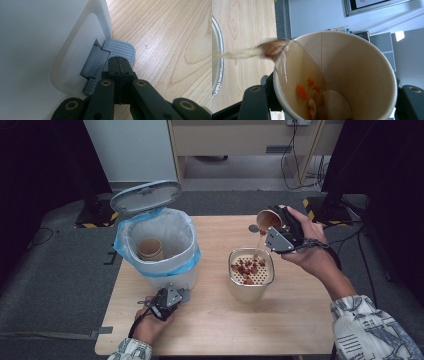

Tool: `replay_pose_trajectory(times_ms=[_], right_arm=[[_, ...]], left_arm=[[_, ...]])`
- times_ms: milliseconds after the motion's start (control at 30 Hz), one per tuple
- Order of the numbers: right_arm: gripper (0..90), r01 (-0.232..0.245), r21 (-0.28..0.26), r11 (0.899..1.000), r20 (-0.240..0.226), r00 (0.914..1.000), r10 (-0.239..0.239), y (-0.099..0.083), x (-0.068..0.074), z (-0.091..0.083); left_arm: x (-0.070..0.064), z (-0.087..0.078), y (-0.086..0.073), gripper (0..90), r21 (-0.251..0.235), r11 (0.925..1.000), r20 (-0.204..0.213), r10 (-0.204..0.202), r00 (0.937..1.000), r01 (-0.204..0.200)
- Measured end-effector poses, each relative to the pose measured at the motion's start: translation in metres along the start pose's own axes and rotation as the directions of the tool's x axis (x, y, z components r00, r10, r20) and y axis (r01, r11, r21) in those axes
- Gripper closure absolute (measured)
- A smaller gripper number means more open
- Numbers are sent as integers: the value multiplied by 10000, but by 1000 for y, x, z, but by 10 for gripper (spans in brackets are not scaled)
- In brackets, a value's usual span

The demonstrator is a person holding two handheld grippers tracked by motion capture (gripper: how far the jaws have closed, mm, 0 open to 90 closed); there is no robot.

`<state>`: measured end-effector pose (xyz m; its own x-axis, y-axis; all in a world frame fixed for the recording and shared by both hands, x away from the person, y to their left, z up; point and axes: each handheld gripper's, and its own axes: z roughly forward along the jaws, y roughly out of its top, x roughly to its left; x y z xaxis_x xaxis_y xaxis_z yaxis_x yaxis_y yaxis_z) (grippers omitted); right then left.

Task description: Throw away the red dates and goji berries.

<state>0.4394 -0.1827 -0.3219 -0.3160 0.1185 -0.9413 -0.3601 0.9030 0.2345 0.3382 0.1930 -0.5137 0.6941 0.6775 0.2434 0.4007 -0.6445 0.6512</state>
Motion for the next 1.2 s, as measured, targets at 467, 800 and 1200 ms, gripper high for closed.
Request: replay_pose_trajectory(times_ms=[467, 800, 1200], right_arm=[[295, 338, -14, 9994, 57, 9994, -337, 4, 0, -3], [296, 620, 16, 9981, 99, 9980, -621, 6, 0, -4], [297, 1536, 212, 9879, 206, 9879, -1540, 12, -1, -6]], left_arm=[[0, 0, 0, 899, 0, 10000, -3, -2, 10000, 2], [0, 0, 0, 899, 20, 10000, -23, 21, 10000, -21], [0, 0, 0, 899, 21, 10000, -20, 42, 10000, -42]])
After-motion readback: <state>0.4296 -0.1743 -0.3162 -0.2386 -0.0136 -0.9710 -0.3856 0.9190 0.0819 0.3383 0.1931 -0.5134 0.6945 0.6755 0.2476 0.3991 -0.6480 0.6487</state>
